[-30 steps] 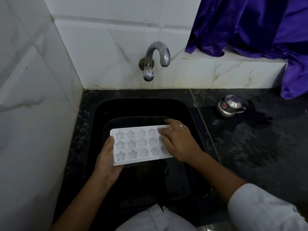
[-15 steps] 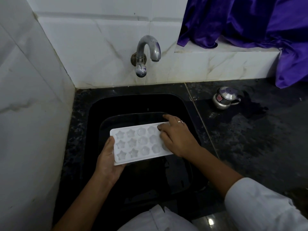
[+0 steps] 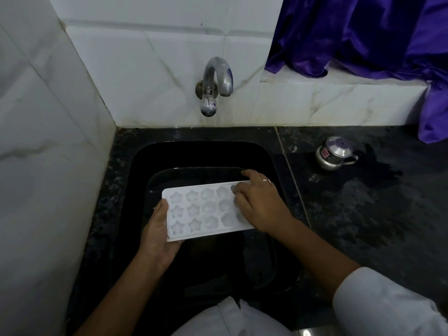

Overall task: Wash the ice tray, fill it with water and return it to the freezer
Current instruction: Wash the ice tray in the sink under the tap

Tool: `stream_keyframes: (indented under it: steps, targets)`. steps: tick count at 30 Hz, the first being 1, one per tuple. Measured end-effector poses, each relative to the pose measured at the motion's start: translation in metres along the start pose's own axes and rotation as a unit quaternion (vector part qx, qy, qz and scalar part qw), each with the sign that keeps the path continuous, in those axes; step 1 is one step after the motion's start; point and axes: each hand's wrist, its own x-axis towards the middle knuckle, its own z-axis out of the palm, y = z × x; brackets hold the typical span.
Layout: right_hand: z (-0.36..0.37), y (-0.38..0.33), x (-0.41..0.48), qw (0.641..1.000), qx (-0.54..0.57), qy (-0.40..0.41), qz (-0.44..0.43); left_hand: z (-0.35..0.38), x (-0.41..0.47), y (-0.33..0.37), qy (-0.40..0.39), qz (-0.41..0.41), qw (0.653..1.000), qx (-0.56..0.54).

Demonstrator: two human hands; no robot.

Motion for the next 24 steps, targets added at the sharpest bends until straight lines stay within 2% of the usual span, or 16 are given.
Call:
stream_keyframes:
  steps: [3,6,9,13,18,22,24]
  targets:
    - [-0.007,-0.003,0.004,0.999,0.028,0.015,-0.039,0.006,-0.003,-0.005,0.011,0.008,1.0,-0.012]
    - [-0.001,0.0,0.003,0.995,-0.026,-0.021,-0.091,0.015,-0.006,-0.012,0.013,0.014,1.0,-0.017]
    - [0.0,0.003,0.008,0.997,-0.044,-0.017,-0.062,0.023,-0.009,-0.02,0.012,0.015,1.0,-0.017]
    - [0.006,0.015,0.007,0.989,-0.08,-0.043,-0.12,0.024,-0.007,-0.027,0.019,0.024,0.999,-0.043]
    - [0.0,0.026,0.018,0.994,-0.052,-0.032,-0.093,0.031,-0.005,-0.041,0.028,0.036,0.998,-0.035]
    - [0.005,0.032,0.017,0.985,-0.086,-0.042,-0.144,0.034,-0.004,-0.044,0.037,0.045,0.997,-0.045]
    - [-0.002,0.04,0.021,0.987,-0.068,-0.034,-0.139,0.031,-0.003,-0.042,0.04,0.056,0.997,-0.046]
